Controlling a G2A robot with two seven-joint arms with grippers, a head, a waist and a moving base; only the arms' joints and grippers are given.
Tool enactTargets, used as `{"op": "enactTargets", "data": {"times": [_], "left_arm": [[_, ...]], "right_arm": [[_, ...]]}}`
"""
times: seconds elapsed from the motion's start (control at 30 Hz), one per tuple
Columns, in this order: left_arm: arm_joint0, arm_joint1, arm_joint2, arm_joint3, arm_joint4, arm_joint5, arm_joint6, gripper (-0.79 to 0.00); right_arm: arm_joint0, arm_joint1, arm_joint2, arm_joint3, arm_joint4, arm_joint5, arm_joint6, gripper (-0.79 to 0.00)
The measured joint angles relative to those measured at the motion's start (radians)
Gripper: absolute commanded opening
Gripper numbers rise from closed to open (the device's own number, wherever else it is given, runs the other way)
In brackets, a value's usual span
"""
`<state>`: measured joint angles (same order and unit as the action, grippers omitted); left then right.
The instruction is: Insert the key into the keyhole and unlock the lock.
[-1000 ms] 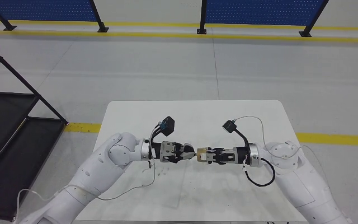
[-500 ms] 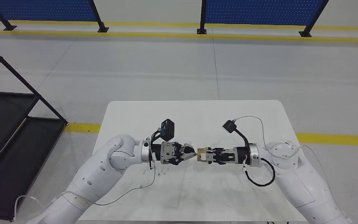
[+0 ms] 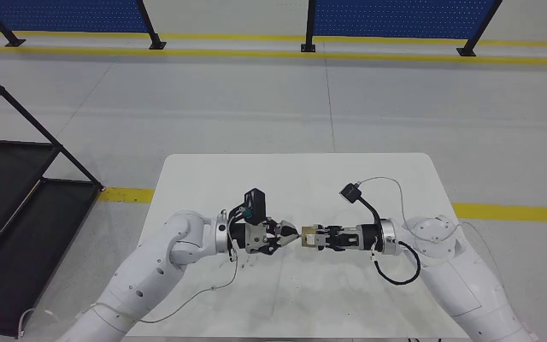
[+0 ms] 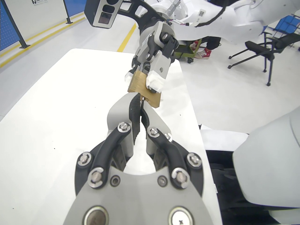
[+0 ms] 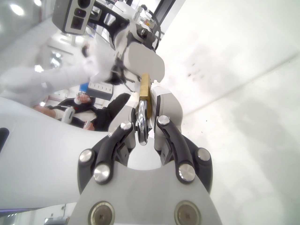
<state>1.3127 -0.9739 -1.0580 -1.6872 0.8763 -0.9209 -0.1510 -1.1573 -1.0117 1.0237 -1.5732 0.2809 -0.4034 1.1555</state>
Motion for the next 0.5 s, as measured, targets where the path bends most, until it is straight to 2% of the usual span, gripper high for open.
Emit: {"op": "enactTargets", "data": {"times": [0.5], "left_arm": [[0.051,-0.002,-0.027,-0.049,0.263,0.045,0.201,-0.785]], "right_arm": [[0.000,0.000,0.000,0.000,0.000,0.000,0.000,-0.785]]}}
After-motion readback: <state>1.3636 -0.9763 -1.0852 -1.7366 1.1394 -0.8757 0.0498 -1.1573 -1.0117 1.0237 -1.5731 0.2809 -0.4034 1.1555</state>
